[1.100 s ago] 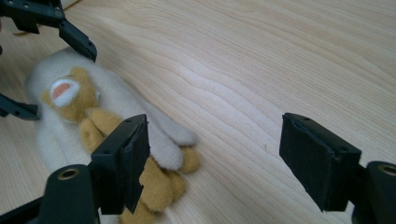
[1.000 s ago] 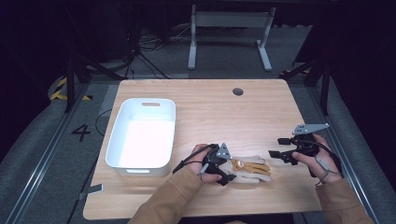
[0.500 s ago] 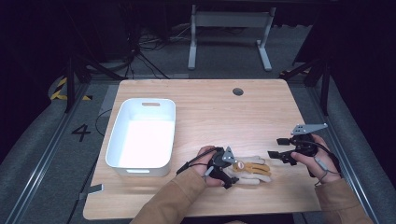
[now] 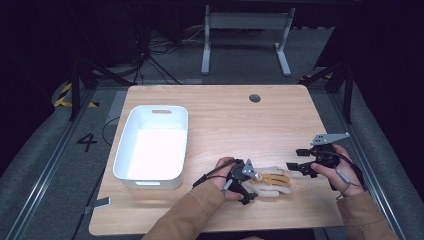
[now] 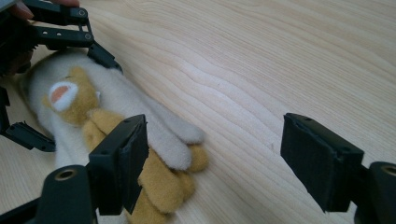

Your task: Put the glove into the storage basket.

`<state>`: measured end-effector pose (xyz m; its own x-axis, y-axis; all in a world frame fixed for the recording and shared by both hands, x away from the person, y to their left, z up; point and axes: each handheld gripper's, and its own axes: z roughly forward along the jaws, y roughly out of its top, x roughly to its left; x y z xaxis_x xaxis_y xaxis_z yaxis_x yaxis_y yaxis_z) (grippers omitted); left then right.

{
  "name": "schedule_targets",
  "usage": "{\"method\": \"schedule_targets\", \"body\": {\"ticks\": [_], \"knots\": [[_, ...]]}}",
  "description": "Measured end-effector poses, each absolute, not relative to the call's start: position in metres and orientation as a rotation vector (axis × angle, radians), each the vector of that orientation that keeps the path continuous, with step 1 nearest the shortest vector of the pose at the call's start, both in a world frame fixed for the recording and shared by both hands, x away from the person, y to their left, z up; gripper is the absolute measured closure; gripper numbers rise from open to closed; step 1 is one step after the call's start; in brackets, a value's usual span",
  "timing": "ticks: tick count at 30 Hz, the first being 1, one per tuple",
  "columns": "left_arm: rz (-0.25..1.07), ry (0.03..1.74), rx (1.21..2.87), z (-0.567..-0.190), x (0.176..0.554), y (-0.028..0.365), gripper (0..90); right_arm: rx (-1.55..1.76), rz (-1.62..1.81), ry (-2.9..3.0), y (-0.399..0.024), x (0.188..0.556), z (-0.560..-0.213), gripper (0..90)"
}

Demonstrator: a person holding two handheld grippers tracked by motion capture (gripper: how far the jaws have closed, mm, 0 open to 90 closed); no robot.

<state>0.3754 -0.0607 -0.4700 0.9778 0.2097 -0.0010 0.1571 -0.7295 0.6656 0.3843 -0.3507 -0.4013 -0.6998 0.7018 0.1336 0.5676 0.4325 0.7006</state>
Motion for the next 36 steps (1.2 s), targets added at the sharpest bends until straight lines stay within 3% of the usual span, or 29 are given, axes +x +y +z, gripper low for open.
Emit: {"method": "schedule_targets", "body": {"ticks": [11, 14, 19, 22, 23, 30, 36], "knots": [[0.096, 0.272, 2.402, -0.470, 0.377, -0.068, 4.3, 1.128, 1.108, 2.510, -0.349, 0.385, -0.404, 24.0], [0.098, 0.249, 2.398, -0.468, 0.377, -0.067, 15.3, 1.127, 1.105, 2.512, -0.349, 0.385, -0.404, 24.2], [0.101, 0.260, 2.397, -0.465, 0.378, -0.067, 22.2, 1.126, 1.104, 2.512, -0.349, 0.385, -0.404, 24.2], [0.103, 0.278, 2.400, -0.463, 0.376, -0.067, 39.6, 1.124, 1.098, 2.513, -0.348, 0.385, -0.405, 24.2], [0.105, 0.283, 2.401, -0.462, 0.376, -0.068, 39.6, 1.123, 1.100, 2.515, -0.348, 0.385, -0.405, 24.2], [0.118, 0.348, 2.405, -0.459, 0.375, -0.068, 61.8, 1.130, 1.100, 2.515, -0.347, 0.385, -0.406, 24.3], [0.122, 0.379, 2.399, -0.459, 0.375, -0.067, 69.3, 1.137, 1.099, 2.512, -0.348, 0.385, -0.406, 24.5]]}}
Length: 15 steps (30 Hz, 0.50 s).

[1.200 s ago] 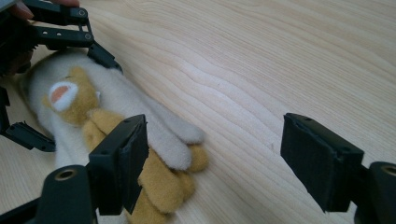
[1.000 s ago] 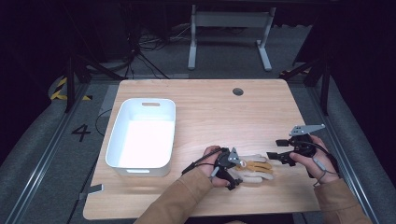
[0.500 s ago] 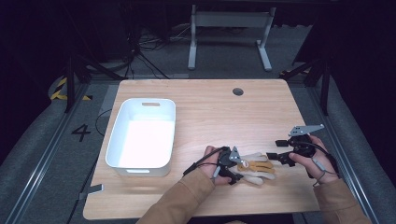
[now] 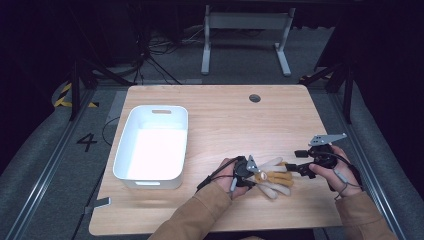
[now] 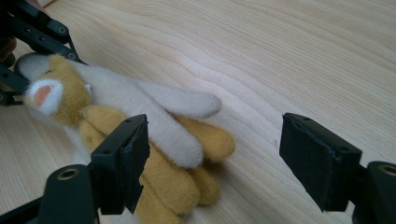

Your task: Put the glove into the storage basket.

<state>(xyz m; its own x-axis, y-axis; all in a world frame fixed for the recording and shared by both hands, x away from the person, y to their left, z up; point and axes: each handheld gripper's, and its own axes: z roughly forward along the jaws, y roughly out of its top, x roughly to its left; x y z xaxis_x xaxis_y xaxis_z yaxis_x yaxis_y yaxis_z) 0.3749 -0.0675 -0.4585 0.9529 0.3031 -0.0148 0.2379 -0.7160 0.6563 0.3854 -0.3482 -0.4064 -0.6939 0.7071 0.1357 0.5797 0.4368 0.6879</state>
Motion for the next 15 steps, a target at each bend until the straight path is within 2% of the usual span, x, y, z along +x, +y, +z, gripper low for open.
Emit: {"method": "schedule_targets", "body": {"ticks": [15], "knots": [[0.081, 0.417, 2.385, -0.4575, 0.3764, -0.0651, 72.3, 1.155, 1.115, 2.476, -0.3529, 0.3867, -0.4049, 25.6]]}}
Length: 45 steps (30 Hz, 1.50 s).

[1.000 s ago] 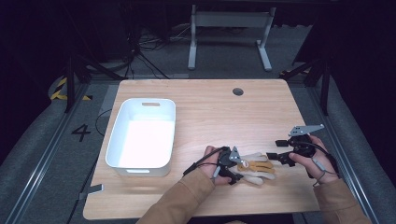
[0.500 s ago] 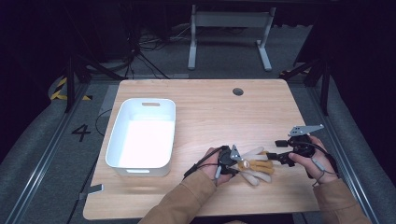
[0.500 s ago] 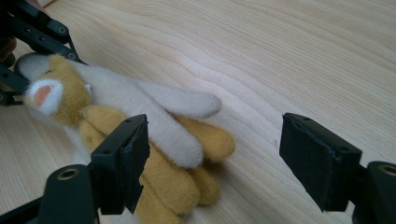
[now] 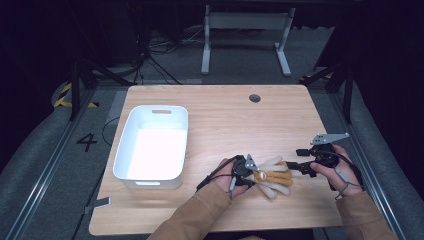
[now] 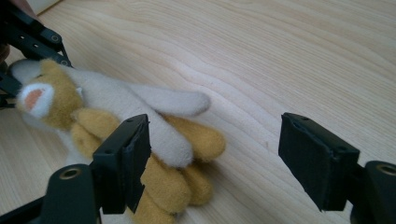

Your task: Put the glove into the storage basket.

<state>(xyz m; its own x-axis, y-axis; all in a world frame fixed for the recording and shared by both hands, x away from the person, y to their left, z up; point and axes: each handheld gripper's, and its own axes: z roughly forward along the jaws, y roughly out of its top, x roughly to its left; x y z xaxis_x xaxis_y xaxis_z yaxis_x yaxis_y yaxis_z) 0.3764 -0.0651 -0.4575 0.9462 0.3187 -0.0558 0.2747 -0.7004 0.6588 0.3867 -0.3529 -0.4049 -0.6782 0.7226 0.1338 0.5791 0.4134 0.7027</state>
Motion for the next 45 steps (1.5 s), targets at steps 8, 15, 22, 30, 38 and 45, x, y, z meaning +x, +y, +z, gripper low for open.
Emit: {"method": "schedule_targets", "body": {"ticks": [8, 15, 22, 30, 38, 45], "knots": [[0.053, 0.433, 2.383, -0.452, 0.377, -0.062, 72.5, 1.188, 1.149, 2.414, -0.360, 0.386, -0.402, 25.6], [0.035, 0.460, 2.359, -0.443, 0.377, -0.055, 72.5, 1.198, 1.153, 2.398, -0.363, 0.386, -0.399, 25.6], [0.026, 0.475, 2.341, -0.439, 0.378, -0.052, 72.5, 1.197, 1.152, 2.398, -0.363, 0.387, -0.400, 25.6], [0.017, 0.513, 2.327, -0.430, 0.381, -0.049, 72.3, 1.218, 1.146, 2.386, -0.366, 0.388, -0.400, 25.6], [0.033, 0.568, 2.303, -0.419, 0.383, -0.039, 72.2, 1.221, 1.152, 2.366, -0.370, 0.393, -0.396, 26.0], [0.059, 0.620, 2.278, -0.406, 0.383, -0.025, 72.1, 1.182, 1.086, 2.405, -0.368, 0.405, -0.394, 36.4]]}}
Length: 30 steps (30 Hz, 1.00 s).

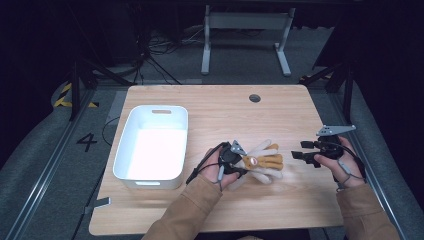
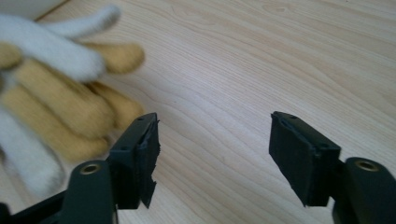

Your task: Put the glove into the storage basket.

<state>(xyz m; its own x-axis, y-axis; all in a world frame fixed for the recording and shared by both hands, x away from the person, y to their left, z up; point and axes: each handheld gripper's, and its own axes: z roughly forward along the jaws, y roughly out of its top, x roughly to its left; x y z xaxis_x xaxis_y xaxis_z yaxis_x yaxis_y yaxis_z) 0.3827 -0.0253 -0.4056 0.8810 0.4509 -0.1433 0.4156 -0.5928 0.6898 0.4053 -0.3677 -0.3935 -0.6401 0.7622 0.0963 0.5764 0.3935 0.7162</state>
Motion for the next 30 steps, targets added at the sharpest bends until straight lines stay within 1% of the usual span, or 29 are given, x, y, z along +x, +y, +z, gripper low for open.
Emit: {"method": "schedule_targets", "body": {"ticks": [5, 13, 19, 25, 30], "knots": [[0.081, 0.648, 2.263, -0.395, 0.382, -0.015, 72.0, 1.177, 1.070, 2.428, -0.367, 0.414, -0.392, 44.7], [0.102, 0.721, 2.224, -0.381, 0.385, 0.005, 72.0, 1.175, 1.044, 2.439, -0.368, 0.424, -0.394, 47.9], [0.114, 0.767, 2.202, -0.369, 0.388, 0.020, 72.0, 1.145, 1.049, 2.451, -0.367, 0.430, -0.399, 54.9], [0.123, 0.803, 2.170, -0.361, 0.393, 0.031, 72.0, 1.132, 1.029, 2.434, -0.369, 0.431, -0.403, 57.9], [0.132, 0.825, 2.148, -0.353, 0.396, 0.038, 72.0, 1.107, 1.006, 2.417, -0.369, 0.431, -0.409, 58.3]]}}
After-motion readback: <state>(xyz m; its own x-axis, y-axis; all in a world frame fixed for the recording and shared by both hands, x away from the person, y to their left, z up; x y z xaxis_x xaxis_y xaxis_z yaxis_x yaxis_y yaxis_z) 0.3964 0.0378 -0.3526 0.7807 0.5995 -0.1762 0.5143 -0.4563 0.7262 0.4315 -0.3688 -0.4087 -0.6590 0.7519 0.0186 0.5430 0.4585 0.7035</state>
